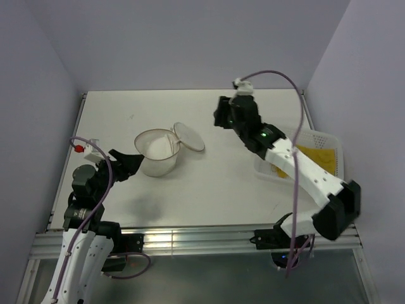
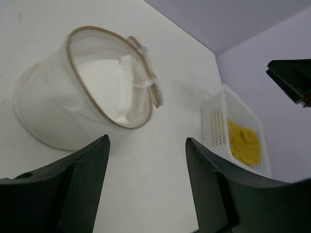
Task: Place the bra in the laundry bag and zip it closed
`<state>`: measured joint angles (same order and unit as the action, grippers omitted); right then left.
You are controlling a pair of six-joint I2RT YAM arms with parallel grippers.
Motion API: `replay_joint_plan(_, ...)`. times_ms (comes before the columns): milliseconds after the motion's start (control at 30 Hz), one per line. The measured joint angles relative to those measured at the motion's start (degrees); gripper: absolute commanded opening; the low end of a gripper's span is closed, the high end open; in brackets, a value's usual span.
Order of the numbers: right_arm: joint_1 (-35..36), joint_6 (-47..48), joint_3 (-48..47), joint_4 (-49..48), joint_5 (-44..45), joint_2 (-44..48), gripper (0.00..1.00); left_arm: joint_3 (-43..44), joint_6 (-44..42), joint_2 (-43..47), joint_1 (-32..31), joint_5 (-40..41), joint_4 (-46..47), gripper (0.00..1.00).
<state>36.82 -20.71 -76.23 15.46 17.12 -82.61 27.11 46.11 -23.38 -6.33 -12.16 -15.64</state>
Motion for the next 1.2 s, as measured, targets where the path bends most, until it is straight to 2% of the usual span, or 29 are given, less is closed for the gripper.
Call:
replay_joint_plan(100, -6.27, -1.60, 10.03, -0.55, 1.03, 12.50, 0.48, 4.15, -3.43, 0.46, 0.00, -6.49, -1.92, 0.72)
replay_joint_plan(167, -11.39, -3.54, 17.29, -1.36, 2.38, 19.19, 0.45, 6.49, -5.75, 1.25, 0.00, -10.16, -3.19, 0.73)
replay_joint_plan(267, -18.29, -5.53, 26.82, -1.95, 4.59, 27.98, 0.46, 8.76, -9.53, 3.19, -0.02, -14.86, -5.35, 0.76)
replay_joint_plan(333, -21.03, -6.64, 31.76, -1.81, 5.42, 29.92, 0.50, 9.46, -11.76, 4.68, -0.26, -16.90, -6.80, 0.78)
replay_joint_plan(467, -29.42, -7.89, 36.02, -0.98, 5.70, 26.49, 0.68, 9.64, -14.40, 6.67, -2.62, -19.91, -8.46, 0.80)
replay_joint_plan(533, -33.33, -8.44, 36.17, -0.63, 5.44, 22.91, 0.72, 9.64, -15.28, 6.86, -4.37, -21.22, -8.83, 0.81)
replay_joint_plan(667, -39.26, -9.51, 36.04, -0.85, 4.13, 16.39, 0.74, 9.01, -15.50, 6.78, -7.21, -22.14, -8.92, 0.82)
replay_joint_plan(733, -41.07, -9.92, 35.82, -0.87, 3.61, 13.16, 0.79, 8.55, -15.47, 6.58, -8.70, -22.14, -9.09, 0.83)
replay_joint_plan(900, -43.30, -10.80, 33.46, -0.87, 1.36, 4.28, 0.76, 8.35, -15.47, 6.34, -11.50, -22.05, -9.09, 0.82)
replay_joint_plan(1000, -43.52, -11.41, 31.17, -1.07, -0.11, -0.57, 0.64, 8.35, -15.47, 6.34, -12.66, -22.05, -9.09, 0.82)
replay_joint_plan(1033, -43.54, -11.50, 30.40, -1.25, -0.52, -2.14, 0.51, 8.35, -15.47, 6.34, -12.92, -22.03, -9.09, 0.82)
replay_joint_plan(1100, -43.69, -11.74, 29.18, -1.16, -1.22, -4.76, 0.32, 8.35, -15.47, 6.34, -13.16, -22.03, -9.09, 0.80)
replay_joint_plan(1133, -43.82, -11.93, 28.52, -1.05, -1.64, -5.88, 0.14, 8.35, -15.45, 6.34, -13.25, -22.01, -9.11, 0.80)
replay_joint_plan(1200, -43.89, -12.07, 28.39, -1.20, -1.86, -6.23, 0.02, 8.35, -15.47, 6.34, -13.27, -22.03, -9.09, 0.79)
